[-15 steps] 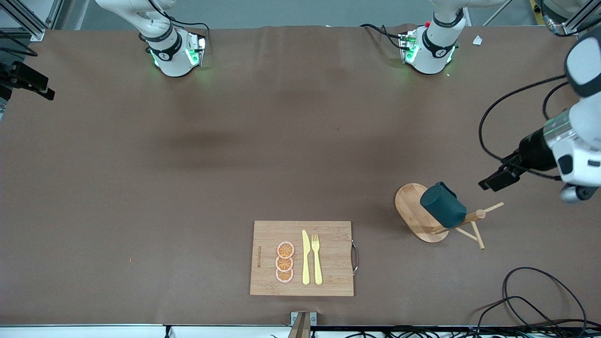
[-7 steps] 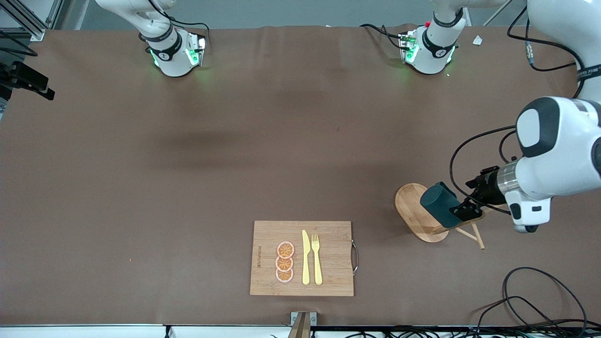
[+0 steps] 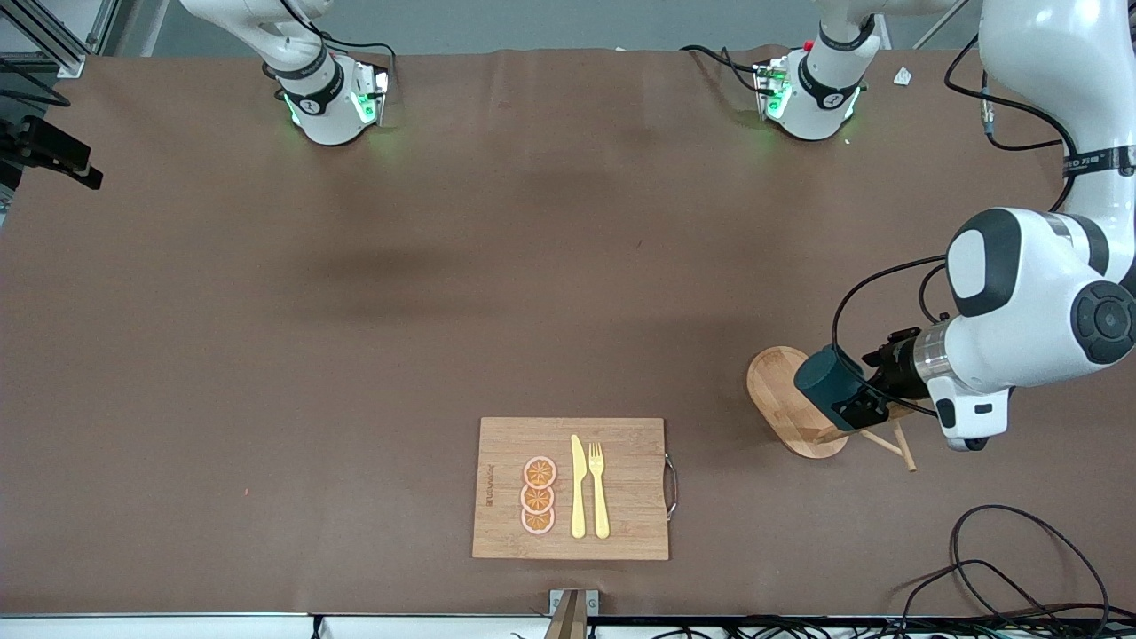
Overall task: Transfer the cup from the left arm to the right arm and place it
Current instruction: 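Reach the left gripper down to the teal mug on the stand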
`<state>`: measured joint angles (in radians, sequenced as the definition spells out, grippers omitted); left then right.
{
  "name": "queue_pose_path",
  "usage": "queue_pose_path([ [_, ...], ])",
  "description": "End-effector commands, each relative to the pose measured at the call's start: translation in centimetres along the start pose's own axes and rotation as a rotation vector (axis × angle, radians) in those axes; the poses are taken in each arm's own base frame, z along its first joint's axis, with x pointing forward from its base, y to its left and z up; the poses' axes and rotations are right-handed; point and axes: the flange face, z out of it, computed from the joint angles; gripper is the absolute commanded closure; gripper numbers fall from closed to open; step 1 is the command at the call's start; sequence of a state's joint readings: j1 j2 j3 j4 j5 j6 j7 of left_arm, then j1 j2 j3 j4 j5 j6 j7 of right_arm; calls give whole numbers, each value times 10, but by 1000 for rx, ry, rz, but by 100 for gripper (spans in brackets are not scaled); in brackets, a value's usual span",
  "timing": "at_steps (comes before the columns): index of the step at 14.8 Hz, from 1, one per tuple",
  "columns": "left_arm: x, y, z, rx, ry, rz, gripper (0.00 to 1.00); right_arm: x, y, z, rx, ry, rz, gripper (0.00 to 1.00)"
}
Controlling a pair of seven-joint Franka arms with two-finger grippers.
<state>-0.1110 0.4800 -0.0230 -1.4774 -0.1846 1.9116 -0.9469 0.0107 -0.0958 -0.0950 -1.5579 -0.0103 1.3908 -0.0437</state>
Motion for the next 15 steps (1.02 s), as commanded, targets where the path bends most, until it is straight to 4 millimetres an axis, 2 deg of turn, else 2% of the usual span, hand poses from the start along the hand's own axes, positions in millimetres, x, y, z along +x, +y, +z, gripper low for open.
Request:
queue_pose_path([
  [1, 4, 5, 14, -4, -11, -15, 0, -5, 1, -2, -8, 6, 4, 0],
  [4, 6, 7, 14, -28, 5, -4, 1, -5, 1, -2, -8, 6, 4, 0],
  [5, 6, 8, 13, -29, 6, -5, 5, -5, 1, -2, -8, 6, 4, 0],
  [8, 2, 10, 13, -32, 2, -5, 36, -6, 1, -2, -8, 5, 5, 0],
  [9, -2, 12, 14, -34, -3, -1, 41, -6, 2, -2, -8, 5, 7, 0],
  [13, -7, 14, 7, -39, -5, -35, 41, -5, 3, -2, -6, 7, 17, 0],
  [15, -19, 19, 0, -52, -15, -27, 40, -5, 3, -2, -6, 8, 17, 0],
])
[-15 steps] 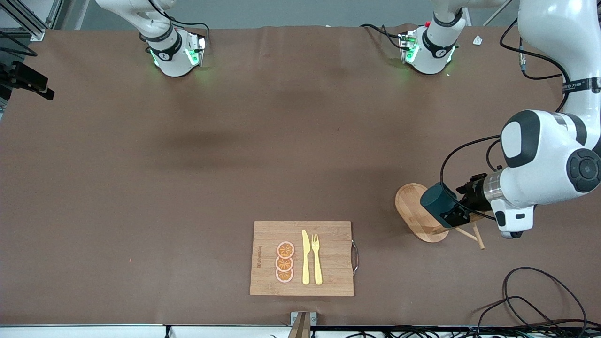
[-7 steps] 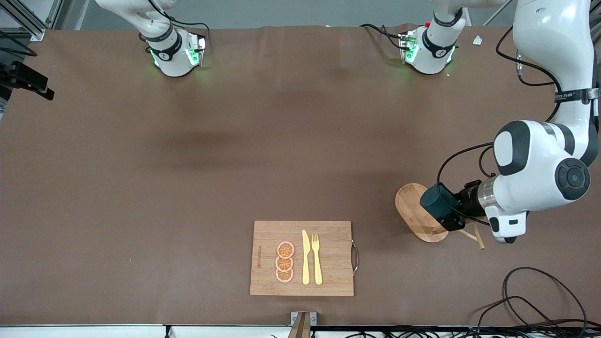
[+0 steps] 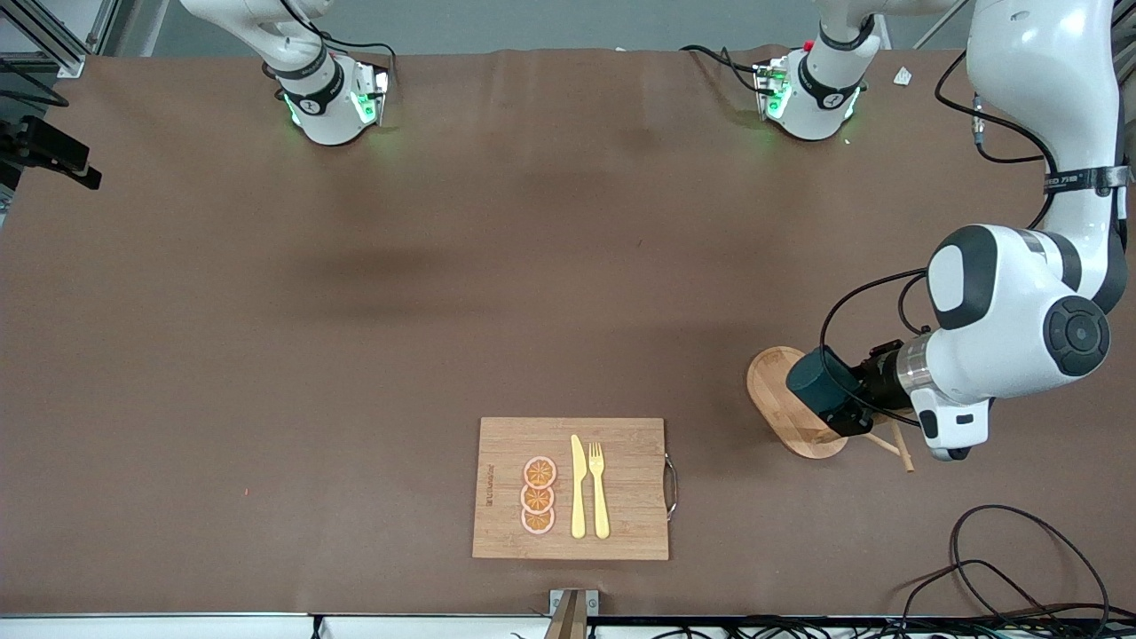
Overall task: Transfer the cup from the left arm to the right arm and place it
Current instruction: 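Reach the left gripper down to the teal mug on the stand, then close the left gripper on the teal mug rim, then lift the mug off the stand and carry it toward the table center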
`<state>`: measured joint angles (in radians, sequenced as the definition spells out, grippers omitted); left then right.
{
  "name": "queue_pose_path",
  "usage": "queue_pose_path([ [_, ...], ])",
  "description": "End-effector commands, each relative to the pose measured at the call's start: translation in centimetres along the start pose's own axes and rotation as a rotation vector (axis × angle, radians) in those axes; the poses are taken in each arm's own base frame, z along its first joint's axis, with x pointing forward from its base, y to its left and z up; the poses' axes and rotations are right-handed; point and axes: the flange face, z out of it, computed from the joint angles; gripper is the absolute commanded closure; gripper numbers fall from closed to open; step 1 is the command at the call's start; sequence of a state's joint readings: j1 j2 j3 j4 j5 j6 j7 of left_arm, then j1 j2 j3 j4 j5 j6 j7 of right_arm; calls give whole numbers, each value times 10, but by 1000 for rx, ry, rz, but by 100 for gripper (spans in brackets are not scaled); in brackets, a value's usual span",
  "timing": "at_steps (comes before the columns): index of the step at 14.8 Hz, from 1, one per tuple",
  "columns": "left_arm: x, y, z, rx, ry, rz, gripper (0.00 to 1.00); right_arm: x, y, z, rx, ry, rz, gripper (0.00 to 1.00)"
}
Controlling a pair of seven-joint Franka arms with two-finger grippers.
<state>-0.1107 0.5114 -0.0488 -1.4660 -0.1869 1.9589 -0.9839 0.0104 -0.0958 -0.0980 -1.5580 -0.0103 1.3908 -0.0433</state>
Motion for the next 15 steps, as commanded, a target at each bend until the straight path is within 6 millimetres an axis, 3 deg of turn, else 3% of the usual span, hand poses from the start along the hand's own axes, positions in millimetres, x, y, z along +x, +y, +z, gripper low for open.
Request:
queue_pose_path([
  [1, -17, 5, -14, -27, -28, -17, 40, -5, 0, -2, -7, 8, 11, 0],
  [10, -45, -4, -66, 3, -56, -34, 40, -5, -4, -2, -8, 8, -2, 0],
  [15, -92, 10, -81, -3, -73, -75, 39, -5, -6, -2, -8, 8, -5, 0],
])
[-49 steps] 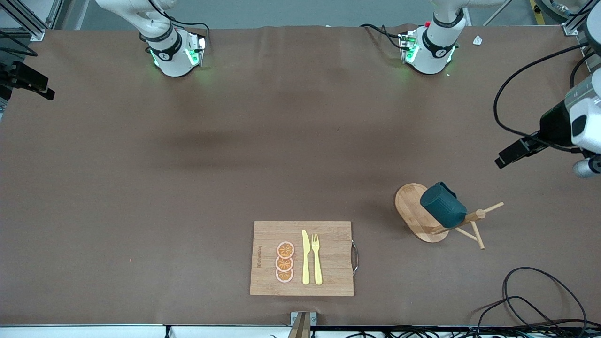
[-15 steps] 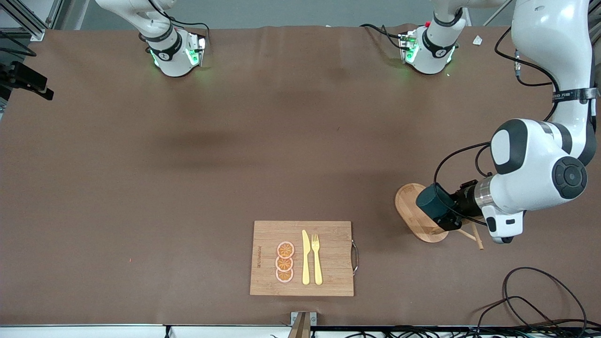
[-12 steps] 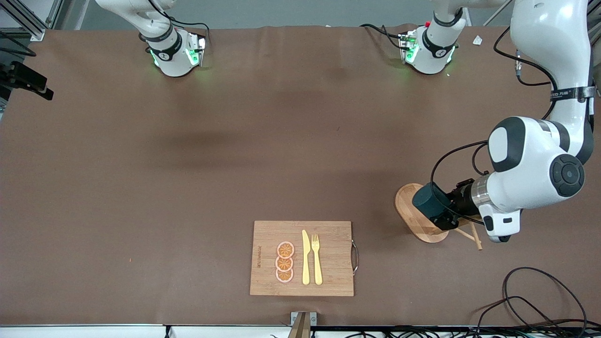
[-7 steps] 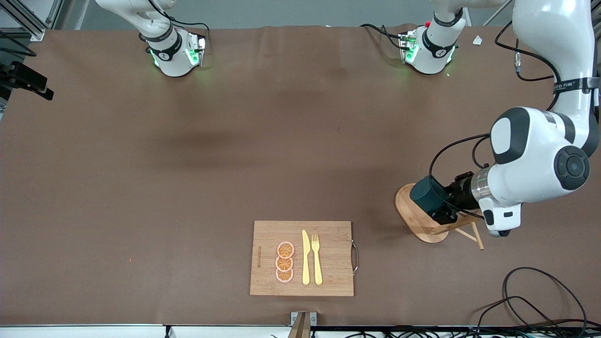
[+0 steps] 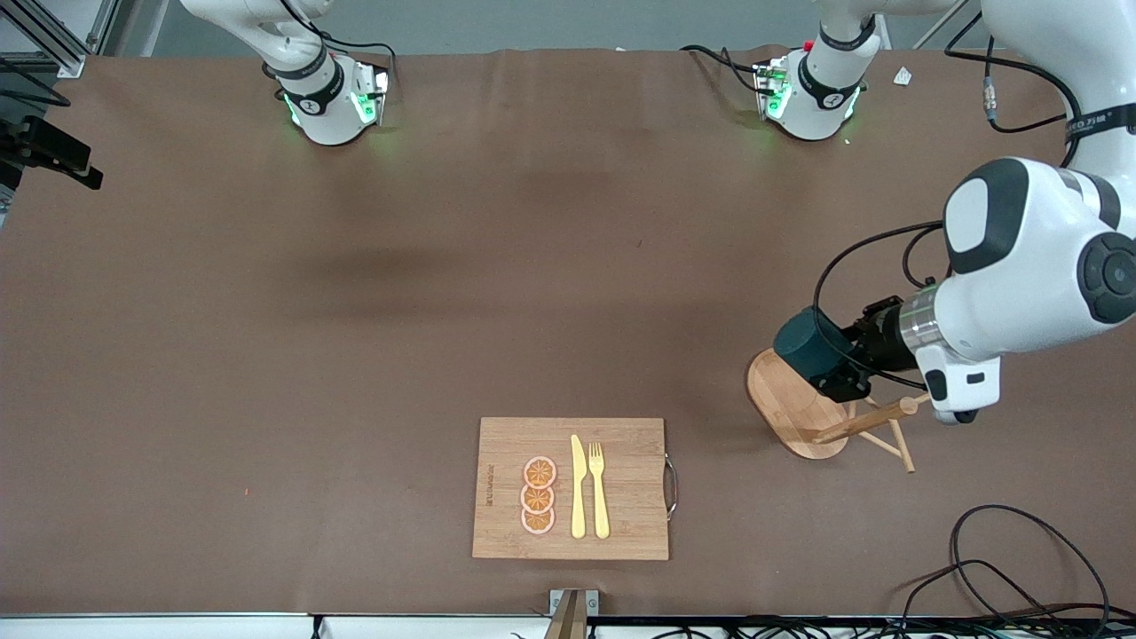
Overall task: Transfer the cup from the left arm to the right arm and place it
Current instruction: 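Lift the mug off the stand and carry it toward the table center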
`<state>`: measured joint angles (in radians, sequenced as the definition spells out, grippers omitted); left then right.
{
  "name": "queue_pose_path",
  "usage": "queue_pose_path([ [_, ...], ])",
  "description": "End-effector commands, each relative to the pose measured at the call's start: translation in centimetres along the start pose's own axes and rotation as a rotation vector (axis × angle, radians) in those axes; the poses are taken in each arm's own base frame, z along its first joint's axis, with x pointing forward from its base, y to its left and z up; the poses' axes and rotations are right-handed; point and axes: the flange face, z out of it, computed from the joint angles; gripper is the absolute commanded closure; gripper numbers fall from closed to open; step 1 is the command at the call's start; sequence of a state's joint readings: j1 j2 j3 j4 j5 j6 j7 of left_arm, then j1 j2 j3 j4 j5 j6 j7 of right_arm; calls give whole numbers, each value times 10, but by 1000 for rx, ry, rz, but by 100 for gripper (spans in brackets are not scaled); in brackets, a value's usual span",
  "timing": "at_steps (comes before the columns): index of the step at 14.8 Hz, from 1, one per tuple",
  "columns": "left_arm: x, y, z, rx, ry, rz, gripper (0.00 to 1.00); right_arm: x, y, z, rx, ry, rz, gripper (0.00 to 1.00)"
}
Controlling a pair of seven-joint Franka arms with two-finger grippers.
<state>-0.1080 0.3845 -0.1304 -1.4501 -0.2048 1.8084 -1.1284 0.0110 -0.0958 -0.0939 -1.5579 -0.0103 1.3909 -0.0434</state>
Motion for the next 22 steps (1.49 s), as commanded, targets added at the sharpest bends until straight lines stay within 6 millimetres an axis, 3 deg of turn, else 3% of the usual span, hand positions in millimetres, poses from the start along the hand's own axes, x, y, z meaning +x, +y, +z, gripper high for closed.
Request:
queue_pose_path([
  [1, -32, 6, -6, -2, -21, -31, 40, -5, -3, -2, -8, 10, 0, 0],
  [6, -93, 29, -13, -31, -10, 23, 40, -5, -3, -2, -8, 8, -1, 0],
  [10, -178, 53, -14, -61, 95, 77, 43, -5, -3, -2, -7, 7, -1, 0],
  [14, -258, 67, 4, -112, 258, 180, 43, -5, -3, -2, -7, 7, -3, 0],
  [16, -309, 70, 16, -158, 342, 250, 43, -5, -3, -2, -7, 7, -3, 0],
  [20, -387, 72, 53, -246, 509, 334, 43, -5, -2, -2, -7, 6, -1, 0],
  [22, -416, 73, 73, -312, 599, 378, 42, -5, -3, -2, -7, 7, -3, 0],
])
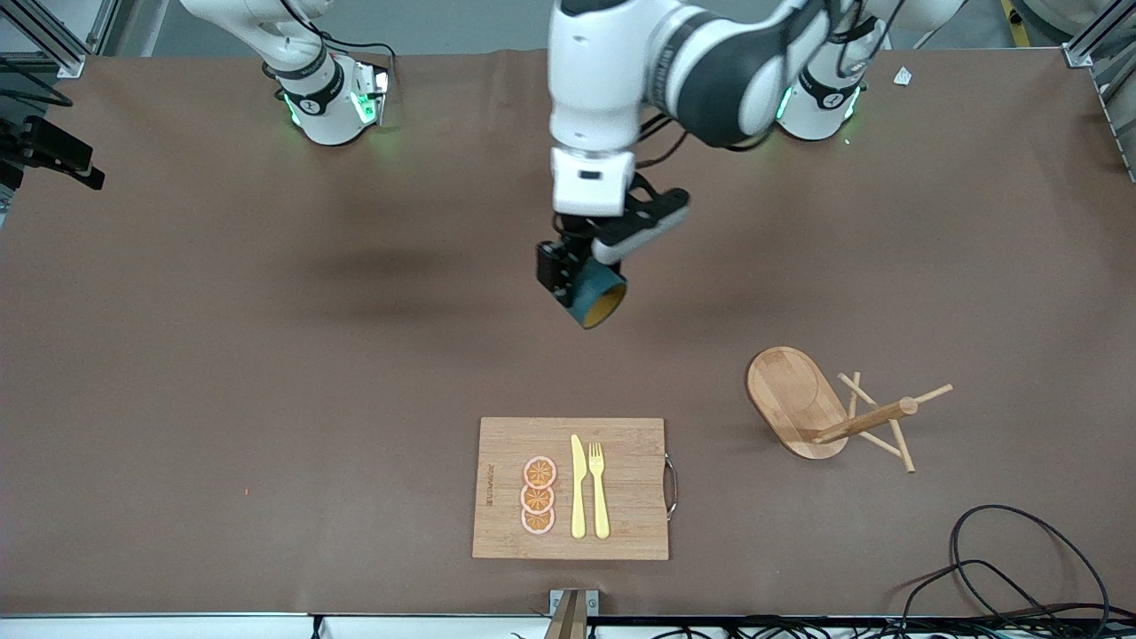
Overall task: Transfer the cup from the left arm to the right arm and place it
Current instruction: 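Lift the mug off the stand and carry it toward the table center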
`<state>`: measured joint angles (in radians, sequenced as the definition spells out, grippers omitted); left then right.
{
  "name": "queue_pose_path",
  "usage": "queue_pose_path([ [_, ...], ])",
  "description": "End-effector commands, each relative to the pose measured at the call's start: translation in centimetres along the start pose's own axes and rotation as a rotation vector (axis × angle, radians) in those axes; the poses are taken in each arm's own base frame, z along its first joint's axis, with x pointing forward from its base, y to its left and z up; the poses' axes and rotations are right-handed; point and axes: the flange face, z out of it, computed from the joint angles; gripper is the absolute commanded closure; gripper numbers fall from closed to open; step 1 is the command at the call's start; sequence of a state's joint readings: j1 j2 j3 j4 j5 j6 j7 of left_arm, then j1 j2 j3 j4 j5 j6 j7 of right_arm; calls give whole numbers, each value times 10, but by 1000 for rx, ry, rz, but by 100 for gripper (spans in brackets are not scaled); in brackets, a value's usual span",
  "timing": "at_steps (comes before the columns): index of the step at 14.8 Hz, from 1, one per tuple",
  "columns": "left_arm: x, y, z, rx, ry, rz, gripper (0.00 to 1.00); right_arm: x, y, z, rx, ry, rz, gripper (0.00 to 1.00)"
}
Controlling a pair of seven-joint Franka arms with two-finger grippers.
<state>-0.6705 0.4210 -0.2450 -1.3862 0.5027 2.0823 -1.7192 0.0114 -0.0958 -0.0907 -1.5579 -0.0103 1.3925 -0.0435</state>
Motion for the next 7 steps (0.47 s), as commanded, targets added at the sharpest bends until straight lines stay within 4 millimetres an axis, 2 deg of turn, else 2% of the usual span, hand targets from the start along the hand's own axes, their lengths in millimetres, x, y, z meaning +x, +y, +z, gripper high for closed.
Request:
queue_pose_path([
  [1, -42, 12, 5, -80, 128, 54, 42, -5, 0, -2, -7, 5, 2, 0],
  [7, -169, 9, 43, -219, 379, 211, 43, -6, 0, -1, -7, 3, 2, 0],
])
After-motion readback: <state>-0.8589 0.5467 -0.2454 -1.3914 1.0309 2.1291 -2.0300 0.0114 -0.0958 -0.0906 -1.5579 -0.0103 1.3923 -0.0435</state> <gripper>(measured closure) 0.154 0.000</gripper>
